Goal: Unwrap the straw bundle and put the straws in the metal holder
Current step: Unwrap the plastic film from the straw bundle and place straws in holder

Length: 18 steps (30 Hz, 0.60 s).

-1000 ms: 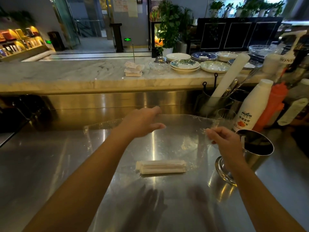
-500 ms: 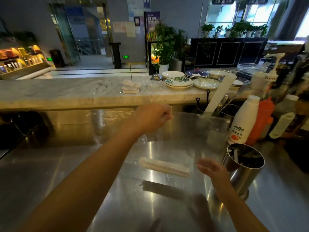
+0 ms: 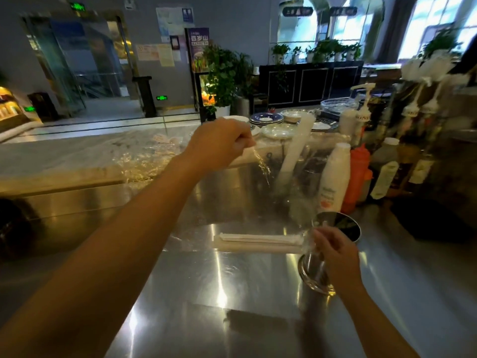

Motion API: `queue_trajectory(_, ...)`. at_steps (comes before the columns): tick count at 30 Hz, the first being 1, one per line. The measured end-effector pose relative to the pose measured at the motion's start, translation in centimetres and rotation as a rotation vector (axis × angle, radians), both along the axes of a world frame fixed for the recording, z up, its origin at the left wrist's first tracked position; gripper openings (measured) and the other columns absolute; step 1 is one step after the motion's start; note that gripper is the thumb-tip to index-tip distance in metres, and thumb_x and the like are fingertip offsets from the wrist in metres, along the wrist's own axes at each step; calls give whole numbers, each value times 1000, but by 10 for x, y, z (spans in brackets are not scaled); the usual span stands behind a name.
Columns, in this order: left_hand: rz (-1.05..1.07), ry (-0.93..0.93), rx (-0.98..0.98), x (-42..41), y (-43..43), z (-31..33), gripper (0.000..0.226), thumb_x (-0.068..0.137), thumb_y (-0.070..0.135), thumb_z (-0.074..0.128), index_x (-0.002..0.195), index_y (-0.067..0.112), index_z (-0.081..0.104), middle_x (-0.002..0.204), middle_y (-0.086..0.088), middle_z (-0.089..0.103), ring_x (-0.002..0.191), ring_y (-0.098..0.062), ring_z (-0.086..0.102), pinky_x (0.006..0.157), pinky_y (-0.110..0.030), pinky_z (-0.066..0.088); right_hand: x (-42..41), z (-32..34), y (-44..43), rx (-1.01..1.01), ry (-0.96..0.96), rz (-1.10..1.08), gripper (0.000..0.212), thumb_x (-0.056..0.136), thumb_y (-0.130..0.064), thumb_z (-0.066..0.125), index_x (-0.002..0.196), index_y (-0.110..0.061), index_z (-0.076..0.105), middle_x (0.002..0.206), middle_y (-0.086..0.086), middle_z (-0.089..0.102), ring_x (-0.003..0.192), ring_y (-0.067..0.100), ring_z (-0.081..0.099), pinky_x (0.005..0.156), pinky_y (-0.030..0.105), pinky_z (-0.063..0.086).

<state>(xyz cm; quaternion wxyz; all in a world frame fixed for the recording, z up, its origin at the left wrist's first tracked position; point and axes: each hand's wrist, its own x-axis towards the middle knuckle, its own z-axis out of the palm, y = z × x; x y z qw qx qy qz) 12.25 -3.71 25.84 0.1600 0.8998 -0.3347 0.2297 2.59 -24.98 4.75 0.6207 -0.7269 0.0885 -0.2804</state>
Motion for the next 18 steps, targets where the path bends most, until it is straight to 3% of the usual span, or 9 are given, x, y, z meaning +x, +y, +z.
queue_trajectory(2, -42, -10, -58, -1, -11, 7, 19, 91, 29, 52, 89, 13, 64, 79, -4, 63, 74, -21, 60, 73, -39, 51, -9, 12, -11, -88, -35, -90, 11, 86, -10, 56, 88, -19, 63, 77, -10, 62, 68, 2, 58, 57, 3, 44)
queue_trajectory(6, -143, 21, -184, -2, -36, 27, 15, 90, 26, 55, 87, 14, 64, 75, -2, 63, 74, -22, 62, 77, -46, 53, -28, 38, -39, -101, -109, -111, 14, 86, -13, 57, 83, -27, 61, 78, -4, 63, 66, 7, 59, 56, 15, 48)
queue_trajectory(13, -329, -15, -239, -7, -96, 48, 23, 89, 30, 56, 90, 10, 66, 80, -6, 67, 68, -12, 61, 75, -38, 54, -68, 67, -84, -152, -228, -259, 17, 85, -13, 57, 81, -30, 60, 73, -4, 60, 60, 0, 57, 52, 9, 46)
queue_trajectory(18, -462, -33, -233, -19, -147, 57, 23, 91, 29, 55, 93, 8, 65, 82, -3, 66, 73, -15, 63, 79, -41, 54, -97, 77, -118, -144, -240, -420, 22, 85, -14, 57, 79, -34, 61, 72, -6, 61, 60, -2, 57, 52, 7, 46)
